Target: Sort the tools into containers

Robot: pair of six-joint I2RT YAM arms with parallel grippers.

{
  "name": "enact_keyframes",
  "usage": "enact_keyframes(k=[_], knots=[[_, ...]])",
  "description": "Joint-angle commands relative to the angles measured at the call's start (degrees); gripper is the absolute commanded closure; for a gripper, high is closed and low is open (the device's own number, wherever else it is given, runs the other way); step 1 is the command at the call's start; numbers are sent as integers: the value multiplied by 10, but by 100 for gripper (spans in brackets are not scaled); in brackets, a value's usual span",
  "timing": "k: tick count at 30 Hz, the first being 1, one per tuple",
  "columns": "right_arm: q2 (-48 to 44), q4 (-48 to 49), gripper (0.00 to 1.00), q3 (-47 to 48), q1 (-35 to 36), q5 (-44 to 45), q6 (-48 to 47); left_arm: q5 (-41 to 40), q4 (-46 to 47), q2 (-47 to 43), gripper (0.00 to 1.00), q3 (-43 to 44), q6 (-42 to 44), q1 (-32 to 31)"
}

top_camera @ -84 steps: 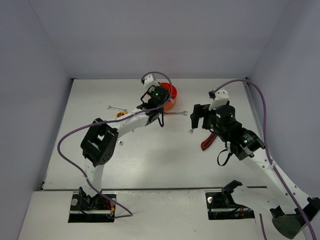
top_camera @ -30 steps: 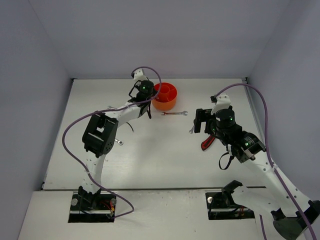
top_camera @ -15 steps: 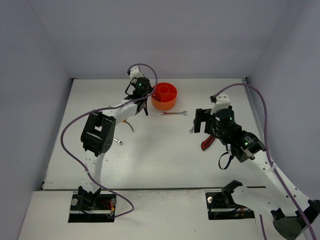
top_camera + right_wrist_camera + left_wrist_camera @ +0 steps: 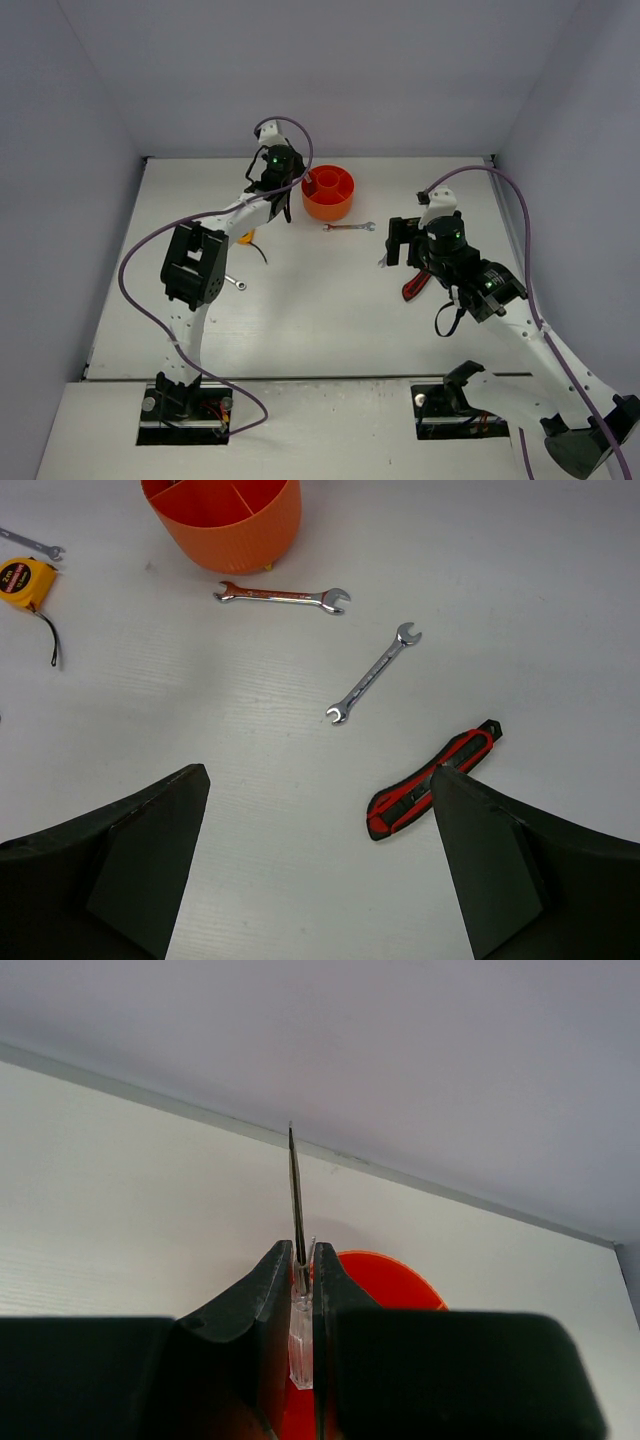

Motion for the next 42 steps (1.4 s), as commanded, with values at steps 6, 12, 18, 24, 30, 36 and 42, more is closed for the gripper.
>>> enact_keyframes(k=[6, 12, 18, 24, 30, 36, 42], knots=[[15, 28, 9, 8, -4, 2, -9, 62, -38, 12, 98, 80, 82, 10], [17, 29, 9, 5, -4, 2, -9, 98, -134, 37, 98, 142, 128, 15], [28, 31, 9, 9, -4, 1, -11, 123, -185, 42, 95, 166, 137, 15], [39, 34, 9, 13, -4, 2, -14, 132, -216, 40, 75, 172, 145, 15], [47, 36, 9, 15, -4, 10, -13, 146, -229, 22, 57, 166, 145, 16], [80, 34, 9, 20, -8, 58, 26, 145, -257, -26, 50, 157, 138, 15], [130, 29, 10, 27, -40, 81, 87, 135, -332, -86, 44, 141, 154, 17]])
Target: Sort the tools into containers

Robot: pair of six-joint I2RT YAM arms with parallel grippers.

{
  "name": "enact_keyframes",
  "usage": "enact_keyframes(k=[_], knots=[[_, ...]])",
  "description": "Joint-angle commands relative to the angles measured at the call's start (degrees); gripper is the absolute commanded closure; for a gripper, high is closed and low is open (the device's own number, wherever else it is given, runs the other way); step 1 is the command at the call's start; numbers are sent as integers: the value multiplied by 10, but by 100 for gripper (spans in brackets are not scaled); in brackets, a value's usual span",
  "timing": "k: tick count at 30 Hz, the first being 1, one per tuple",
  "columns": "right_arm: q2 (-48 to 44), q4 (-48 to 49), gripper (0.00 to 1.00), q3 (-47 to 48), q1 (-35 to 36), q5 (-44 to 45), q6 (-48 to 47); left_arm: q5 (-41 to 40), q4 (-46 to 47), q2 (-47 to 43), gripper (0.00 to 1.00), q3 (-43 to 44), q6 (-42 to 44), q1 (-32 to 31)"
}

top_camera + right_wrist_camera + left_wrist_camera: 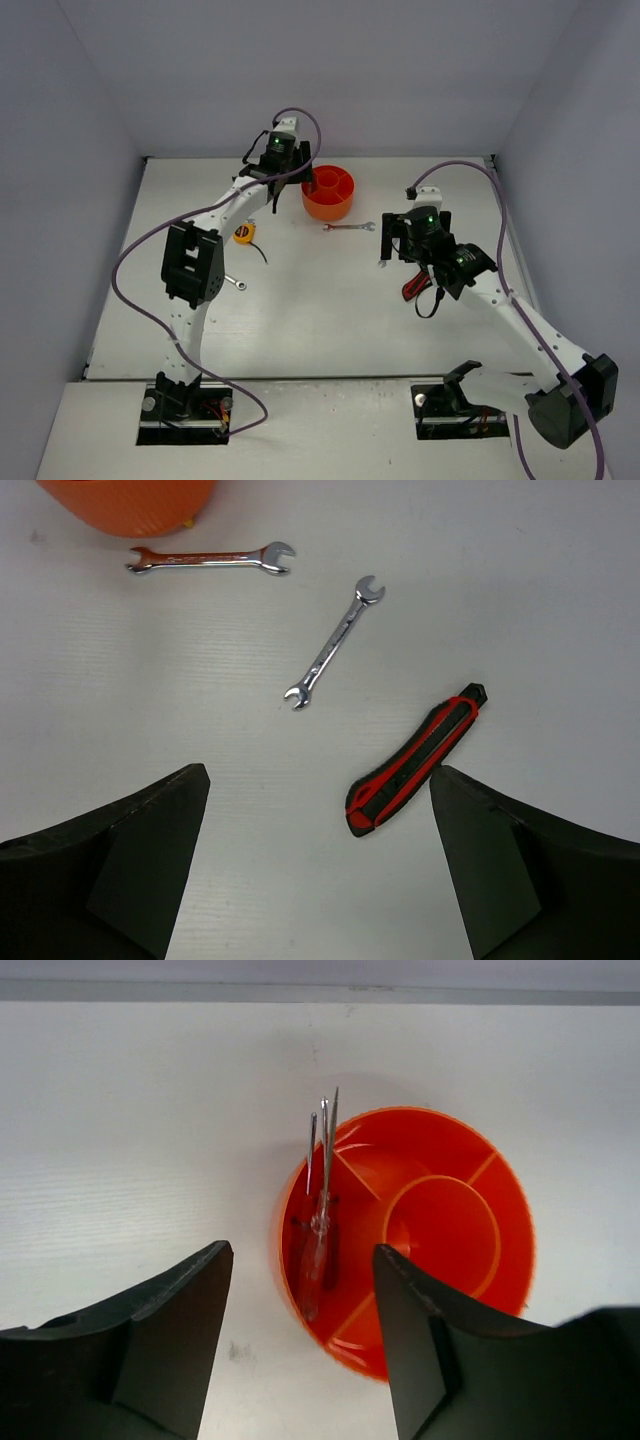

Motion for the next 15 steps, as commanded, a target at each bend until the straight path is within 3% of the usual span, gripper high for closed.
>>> enact_keyframes(k=[1, 8, 15], knots=[[35, 24, 10, 29, -31, 39, 63, -15, -50, -116, 43, -4, 18, 8], [90, 20, 12, 44, -74, 20, 100, -52, -131, -235, 40, -114, -14, 31], [171, 22, 16, 71, -81, 14, 131, -60, -164, -336, 40, -276, -68, 63]])
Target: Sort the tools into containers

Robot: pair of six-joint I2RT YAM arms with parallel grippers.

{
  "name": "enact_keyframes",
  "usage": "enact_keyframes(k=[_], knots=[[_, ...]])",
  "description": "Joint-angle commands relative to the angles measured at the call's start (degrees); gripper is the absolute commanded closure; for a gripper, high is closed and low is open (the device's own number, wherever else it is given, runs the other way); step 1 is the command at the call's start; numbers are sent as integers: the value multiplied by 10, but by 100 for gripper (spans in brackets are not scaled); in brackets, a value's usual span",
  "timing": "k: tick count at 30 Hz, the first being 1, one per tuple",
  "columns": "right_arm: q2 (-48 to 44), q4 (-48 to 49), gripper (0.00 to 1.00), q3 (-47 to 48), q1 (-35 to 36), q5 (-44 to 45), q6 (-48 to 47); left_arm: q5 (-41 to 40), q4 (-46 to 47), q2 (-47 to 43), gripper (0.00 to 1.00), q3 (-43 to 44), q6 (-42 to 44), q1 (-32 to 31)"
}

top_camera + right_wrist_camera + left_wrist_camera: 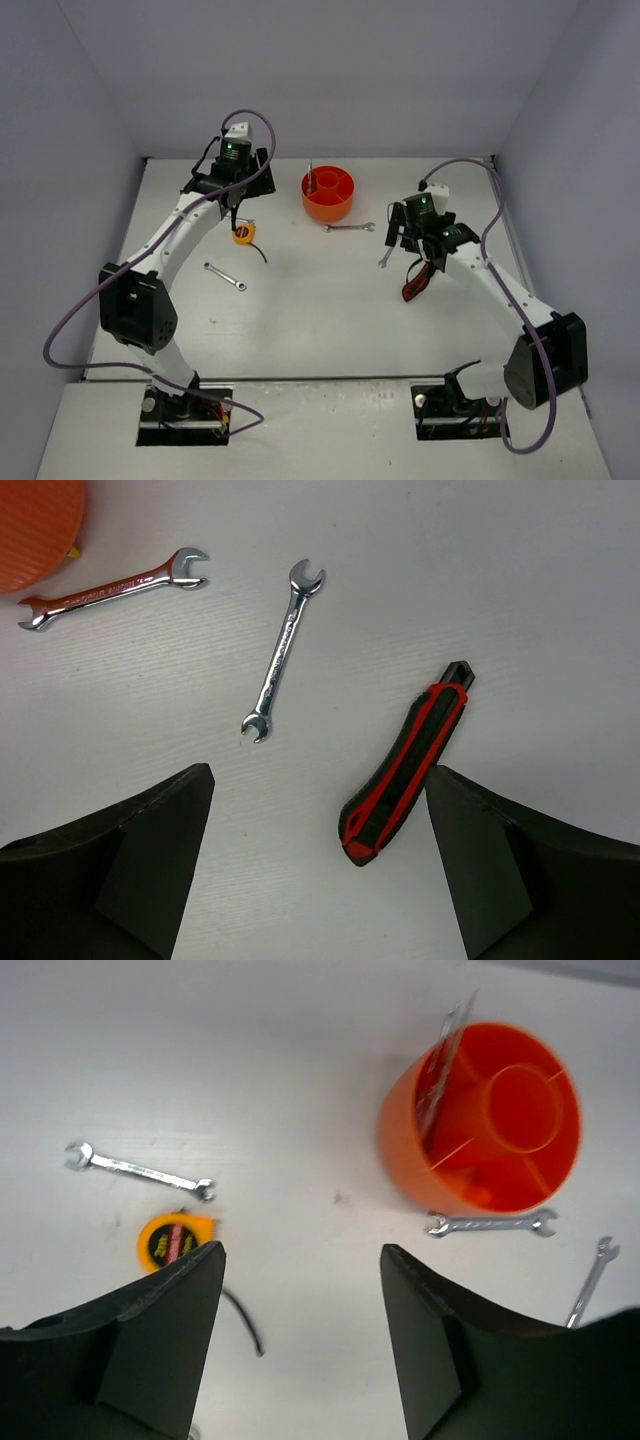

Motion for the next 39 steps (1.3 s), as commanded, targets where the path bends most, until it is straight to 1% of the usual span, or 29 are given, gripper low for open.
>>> enact_keyframes(k=[1, 4, 7, 14, 16, 21, 24, 28, 35, 38, 39], knots=[[43, 19, 17, 44, -4, 3, 35, -20, -37, -64, 40, -81, -55, 24], [64, 19, 18, 59, -4, 0, 37, -29, -57, -89, 40, -129, -93, 46], [81, 19, 18, 72, -4, 1, 34, -18, -60, -103, 40, -183, -130, 74], [90, 20, 18, 75, -3, -4, 30, -33, -73, -112, 40, -253, -215, 98], [87, 21, 18, 68, -3, -4, 27, -45, -87, -104, 40, -260, -247, 99], [65, 21, 18, 41, -4, -3, 24, -70, -98, -84, 41, -261, -289, 100], [52, 22, 18, 28, -4, -3, 16, -66, -109, -58, 42, -248, -305, 104], [35, 22, 18, 14, -4, -3, 6, -57, -109, -28, 47, -247, -324, 108], [16, 22, 17, 1, -4, 0, -3, -47, -111, 6, 48, -245, -351, 109], [13, 23, 17, -3, -4, 0, -5, -48, -116, 12, 53, -248, -363, 109], [13, 22, 17, -3, -4, 1, -5, -49, -116, 13, 53, -249, -366, 109]])
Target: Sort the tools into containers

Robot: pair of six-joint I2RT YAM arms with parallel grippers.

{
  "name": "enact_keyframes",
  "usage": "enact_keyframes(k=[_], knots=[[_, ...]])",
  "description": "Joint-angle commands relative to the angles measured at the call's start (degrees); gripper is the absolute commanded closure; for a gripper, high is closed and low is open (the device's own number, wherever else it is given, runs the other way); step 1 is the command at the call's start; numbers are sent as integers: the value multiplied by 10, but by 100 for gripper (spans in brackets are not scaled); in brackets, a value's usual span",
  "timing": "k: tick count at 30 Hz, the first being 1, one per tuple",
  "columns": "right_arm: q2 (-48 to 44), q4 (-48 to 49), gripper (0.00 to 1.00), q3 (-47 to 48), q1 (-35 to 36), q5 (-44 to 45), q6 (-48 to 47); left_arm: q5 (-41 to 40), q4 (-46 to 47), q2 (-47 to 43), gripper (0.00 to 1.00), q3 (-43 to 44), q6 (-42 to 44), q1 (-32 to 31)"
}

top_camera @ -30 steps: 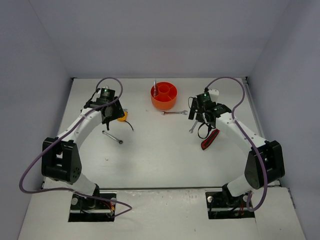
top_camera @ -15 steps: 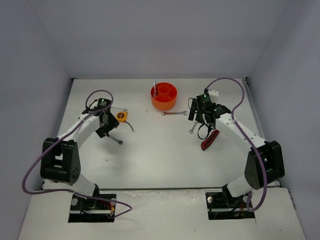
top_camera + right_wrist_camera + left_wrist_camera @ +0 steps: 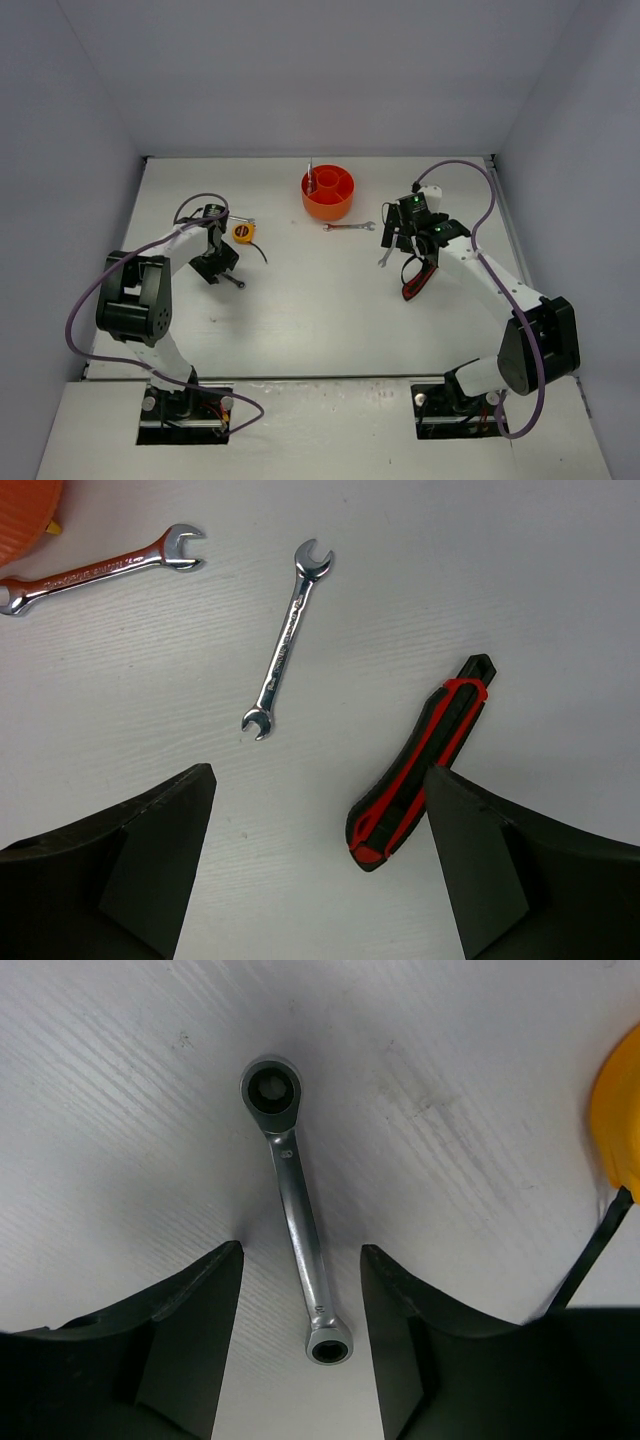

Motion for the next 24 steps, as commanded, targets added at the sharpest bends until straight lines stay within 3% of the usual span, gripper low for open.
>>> enact_keyframes(k=[1, 12, 15, 19, 24], knots=[[-22, 14, 17, -3, -4, 12, -8, -9, -14, -4, 54, 20, -32, 4], [-23, 19, 17, -8, -5, 16, -4, 14, -25, 37, 66, 4, -48, 27], [-26, 20, 17, -14, -6, 16, -3, 19, -24, 48, 73, -1, -51, 34], [-29, 21, 17, -19, -7, 15, -3, 24, -26, 54, 97, -2, -44, 38], [-33, 22, 17, -18, -11, 10, -3, 18, -30, 35, 100, 12, -29, 38]])
